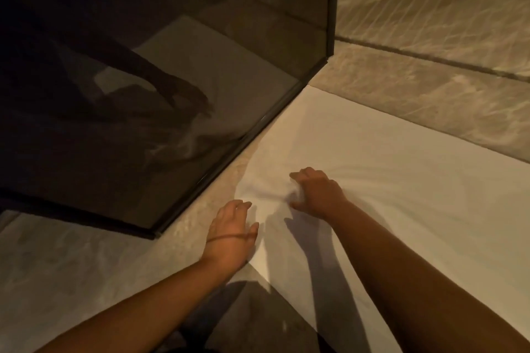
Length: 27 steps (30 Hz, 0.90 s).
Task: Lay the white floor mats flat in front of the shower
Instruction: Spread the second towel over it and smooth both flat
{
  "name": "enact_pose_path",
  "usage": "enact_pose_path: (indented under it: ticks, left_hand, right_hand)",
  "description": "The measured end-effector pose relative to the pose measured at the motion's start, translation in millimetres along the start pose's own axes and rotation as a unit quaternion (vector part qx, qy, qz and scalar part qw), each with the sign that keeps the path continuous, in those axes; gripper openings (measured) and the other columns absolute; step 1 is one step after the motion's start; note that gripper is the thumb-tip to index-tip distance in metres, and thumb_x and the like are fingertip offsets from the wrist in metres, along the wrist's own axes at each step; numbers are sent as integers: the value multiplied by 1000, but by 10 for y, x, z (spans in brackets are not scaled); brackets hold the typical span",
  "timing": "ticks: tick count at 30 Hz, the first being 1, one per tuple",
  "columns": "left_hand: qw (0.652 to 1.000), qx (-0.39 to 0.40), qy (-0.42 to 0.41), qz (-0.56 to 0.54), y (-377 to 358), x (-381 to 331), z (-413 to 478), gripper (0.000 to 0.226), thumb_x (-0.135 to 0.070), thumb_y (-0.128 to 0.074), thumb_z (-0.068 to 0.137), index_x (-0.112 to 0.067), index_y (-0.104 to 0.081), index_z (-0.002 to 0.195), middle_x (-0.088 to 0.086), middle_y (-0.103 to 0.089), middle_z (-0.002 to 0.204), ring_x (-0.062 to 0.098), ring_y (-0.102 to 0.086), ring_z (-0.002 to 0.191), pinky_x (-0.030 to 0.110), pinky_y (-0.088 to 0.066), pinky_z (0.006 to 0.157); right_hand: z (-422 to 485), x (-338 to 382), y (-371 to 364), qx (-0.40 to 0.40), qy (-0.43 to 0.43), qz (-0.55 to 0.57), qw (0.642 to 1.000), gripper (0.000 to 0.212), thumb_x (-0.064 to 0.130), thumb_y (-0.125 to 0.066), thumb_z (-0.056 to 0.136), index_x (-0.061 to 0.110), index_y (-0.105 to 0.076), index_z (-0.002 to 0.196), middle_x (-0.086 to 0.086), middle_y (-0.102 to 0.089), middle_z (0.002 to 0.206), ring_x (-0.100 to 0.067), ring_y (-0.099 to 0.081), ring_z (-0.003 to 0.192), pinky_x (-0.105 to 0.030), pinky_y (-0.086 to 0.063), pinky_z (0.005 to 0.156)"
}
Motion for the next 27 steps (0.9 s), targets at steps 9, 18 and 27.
enact_pose_path:
  ticks: [9, 18, 27]
  left_hand:
    - [981, 52, 101, -159, -38, 525, 687, 47, -21, -47, 94, -7, -35, 137, 14, -42, 139, 26, -43, 123, 29, -32, 101]
    - [849, 130, 215, -464, -152, 685, 1014, 24, -19, -36, 99, -14, -52, 116, 9, -59, 87, 21, -55, 67, 32, -49, 59]
    - [771, 210, 206, -565, -347, 659, 1028, 21, -22, -52, 92, -16, -61, 110, -3, -59, 64, 8, -46, 52, 21, -31, 46]
  right_hand:
    - [162, 36, 17, 38, 17, 6, 999, 71, 41, -64, 80, 26, -29, 140, -4, -27, 151, -25, -27, 136, -41, -33, 108]
    - [165, -51, -175, 62, -1, 25, 998, 72, 39, -67, 77, 24, -33, 139, -6, -35, 145, -25, -33, 132, -37, -37, 104]
    - [123, -11, -253, 58, -12, 40, 997, 71, 41, -67, 78, 22, -34, 139, -7, -29, 147, -24, -26, 136, -33, -33, 104]
Point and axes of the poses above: each hand's wrist, its own z-axis towards the middle knuckle, its own y-axis out of the back of the hand, x = y × z, the point moved 1 cm from there along z, towards the middle knuckle
